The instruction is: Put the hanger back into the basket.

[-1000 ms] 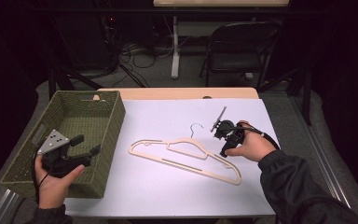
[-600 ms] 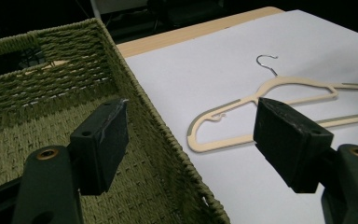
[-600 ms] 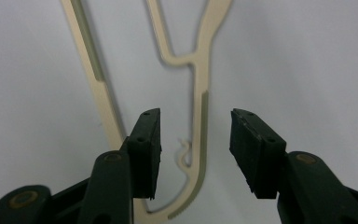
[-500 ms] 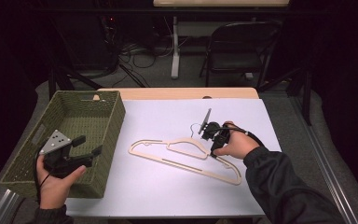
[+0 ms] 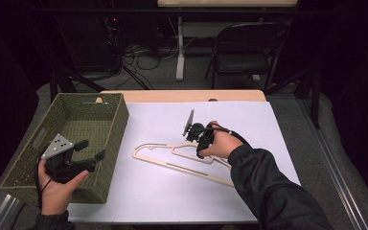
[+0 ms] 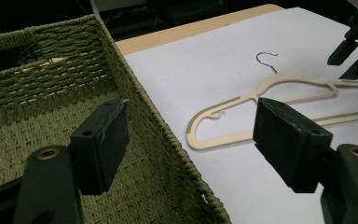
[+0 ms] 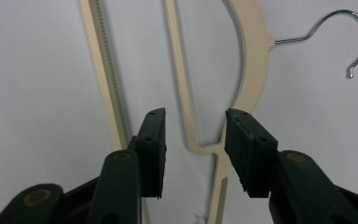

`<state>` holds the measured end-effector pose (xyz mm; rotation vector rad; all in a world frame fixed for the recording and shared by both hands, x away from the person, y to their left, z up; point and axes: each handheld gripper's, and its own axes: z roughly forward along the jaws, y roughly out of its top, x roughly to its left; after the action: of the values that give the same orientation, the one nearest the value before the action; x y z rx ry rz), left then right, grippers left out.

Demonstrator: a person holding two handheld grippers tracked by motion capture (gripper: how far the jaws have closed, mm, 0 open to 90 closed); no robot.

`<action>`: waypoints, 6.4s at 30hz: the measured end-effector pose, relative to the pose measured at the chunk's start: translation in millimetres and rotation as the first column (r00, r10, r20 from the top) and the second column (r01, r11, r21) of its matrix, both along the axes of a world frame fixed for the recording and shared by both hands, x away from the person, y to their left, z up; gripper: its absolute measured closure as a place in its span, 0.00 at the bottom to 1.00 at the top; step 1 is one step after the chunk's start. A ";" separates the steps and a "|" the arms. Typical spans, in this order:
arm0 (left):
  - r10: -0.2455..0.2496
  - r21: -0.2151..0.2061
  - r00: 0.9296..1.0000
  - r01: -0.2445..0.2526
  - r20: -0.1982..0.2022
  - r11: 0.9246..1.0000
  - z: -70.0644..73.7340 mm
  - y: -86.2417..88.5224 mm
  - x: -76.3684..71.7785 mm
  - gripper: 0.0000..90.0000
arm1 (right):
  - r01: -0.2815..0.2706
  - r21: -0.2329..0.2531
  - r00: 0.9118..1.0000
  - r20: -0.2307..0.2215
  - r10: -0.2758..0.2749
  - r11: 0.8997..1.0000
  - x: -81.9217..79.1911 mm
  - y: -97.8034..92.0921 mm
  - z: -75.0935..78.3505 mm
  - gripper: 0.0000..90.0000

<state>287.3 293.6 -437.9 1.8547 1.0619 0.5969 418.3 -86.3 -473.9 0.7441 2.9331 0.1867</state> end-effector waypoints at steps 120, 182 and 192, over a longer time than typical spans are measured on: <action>-0.322 0.049 0.938 0.330 -0.128 0.943 -4.0 -92.8 -1.0 0.35 | -0.421 -0.118 0.857 0.271 0.437 0.899 -83.0 -14.4 -1.9 0.95; -0.516 0.052 0.695 0.619 -0.502 0.784 -83.9 -184.1 67.1 0.66 | -0.500 -0.154 0.801 0.292 0.523 0.852 -102.4 4.8 -35.5 0.94; -0.524 0.074 0.687 0.638 -0.503 0.766 -85.5 -185.6 64.9 0.68 | -0.478 -0.142 0.823 0.273 0.498 0.867 -99.8 3.5 -36.8 0.93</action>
<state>352.2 108.1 -523.3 2.4776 0.6021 -0.1200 318.5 -82.8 -510.6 -0.0683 2.7464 0.2174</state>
